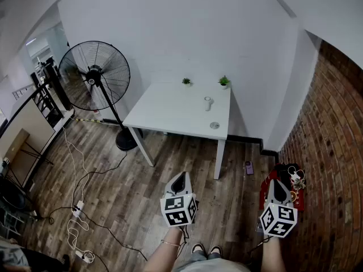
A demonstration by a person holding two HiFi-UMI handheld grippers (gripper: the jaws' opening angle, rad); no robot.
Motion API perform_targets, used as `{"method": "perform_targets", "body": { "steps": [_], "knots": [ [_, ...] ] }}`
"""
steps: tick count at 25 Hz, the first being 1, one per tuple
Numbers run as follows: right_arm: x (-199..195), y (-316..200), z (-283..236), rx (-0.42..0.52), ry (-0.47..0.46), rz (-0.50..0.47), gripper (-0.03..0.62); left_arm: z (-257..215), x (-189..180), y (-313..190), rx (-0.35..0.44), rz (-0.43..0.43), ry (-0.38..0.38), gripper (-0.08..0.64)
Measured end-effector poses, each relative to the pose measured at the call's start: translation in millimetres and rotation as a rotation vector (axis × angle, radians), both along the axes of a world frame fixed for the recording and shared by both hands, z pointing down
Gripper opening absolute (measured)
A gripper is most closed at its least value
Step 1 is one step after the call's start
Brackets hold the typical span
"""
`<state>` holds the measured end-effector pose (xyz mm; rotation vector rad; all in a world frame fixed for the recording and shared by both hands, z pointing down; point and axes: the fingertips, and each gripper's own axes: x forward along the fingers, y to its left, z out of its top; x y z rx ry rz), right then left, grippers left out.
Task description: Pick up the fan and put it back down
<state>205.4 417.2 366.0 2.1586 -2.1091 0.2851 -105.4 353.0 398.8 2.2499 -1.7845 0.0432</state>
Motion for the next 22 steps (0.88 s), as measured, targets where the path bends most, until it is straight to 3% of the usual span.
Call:
{"method": "perform_targets", "body": {
  "steps": [9, 14, 22],
  "knots": [
    [9.3, 2.8, 1.9, -0.002, 0.015, 0.012, 0.001, 2.1, -0.1, 0.5, -0.003, -0.011, 0.002, 0.009],
    [3.1, 1.5, 3.0, 0.008, -0.020, -0.029, 0.001, 1.2, 2.9, 3.5, 0.005, -0.003, -0.001, 0.009],
    [5.5, -3.4, 9.9, -0.012, -0.043, -0.011, 0.001, -1.3, 4.5, -1.8, 0.015, 0.012, 0.005, 0.012]
  ]
}}
